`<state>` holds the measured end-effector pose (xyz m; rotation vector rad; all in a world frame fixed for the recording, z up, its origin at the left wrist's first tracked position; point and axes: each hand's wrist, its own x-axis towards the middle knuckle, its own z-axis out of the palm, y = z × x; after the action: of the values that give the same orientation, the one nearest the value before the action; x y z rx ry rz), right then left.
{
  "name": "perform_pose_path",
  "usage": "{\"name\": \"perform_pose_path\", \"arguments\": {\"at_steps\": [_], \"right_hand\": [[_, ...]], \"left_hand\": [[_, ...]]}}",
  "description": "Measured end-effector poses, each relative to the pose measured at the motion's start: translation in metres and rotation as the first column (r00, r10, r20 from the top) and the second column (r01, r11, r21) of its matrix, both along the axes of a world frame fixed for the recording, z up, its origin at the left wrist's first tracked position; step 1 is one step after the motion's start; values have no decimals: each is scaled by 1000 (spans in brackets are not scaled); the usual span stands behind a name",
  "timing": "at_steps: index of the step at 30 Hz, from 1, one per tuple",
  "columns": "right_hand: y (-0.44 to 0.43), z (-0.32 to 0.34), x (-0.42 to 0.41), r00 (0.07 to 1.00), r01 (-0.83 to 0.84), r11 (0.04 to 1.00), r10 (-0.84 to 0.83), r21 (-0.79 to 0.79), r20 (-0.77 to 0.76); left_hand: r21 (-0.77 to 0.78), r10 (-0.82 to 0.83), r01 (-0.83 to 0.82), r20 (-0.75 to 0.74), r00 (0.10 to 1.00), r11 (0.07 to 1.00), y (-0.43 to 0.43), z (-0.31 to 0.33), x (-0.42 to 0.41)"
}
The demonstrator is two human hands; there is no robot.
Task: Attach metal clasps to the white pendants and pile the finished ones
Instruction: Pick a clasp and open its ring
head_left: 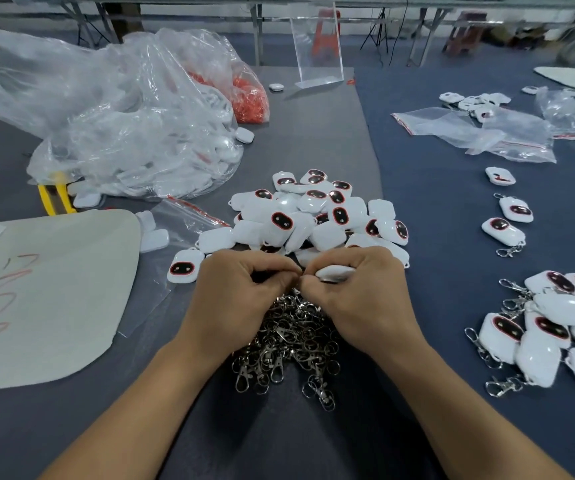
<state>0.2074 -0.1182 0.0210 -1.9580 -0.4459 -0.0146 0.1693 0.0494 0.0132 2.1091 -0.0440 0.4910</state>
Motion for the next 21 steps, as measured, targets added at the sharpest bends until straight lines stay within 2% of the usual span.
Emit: {"name": "perform_pose_path", "arguments": {"at_steps": [8,14,21], "right_hand": [[-3,0,2,998,57,998,-56,19,-25],[-3,1,5,996,85,994,-83,69,-25],[-3,0,7,993,11,979,14,202,-120]], "left_hand": [[-54,7,-8,-15,1000,998,-1,4,1],[-174,30,-42,-69,997,984,0,3,1],[-302,-34,-15,-154,987,953,1,5,1]]}}
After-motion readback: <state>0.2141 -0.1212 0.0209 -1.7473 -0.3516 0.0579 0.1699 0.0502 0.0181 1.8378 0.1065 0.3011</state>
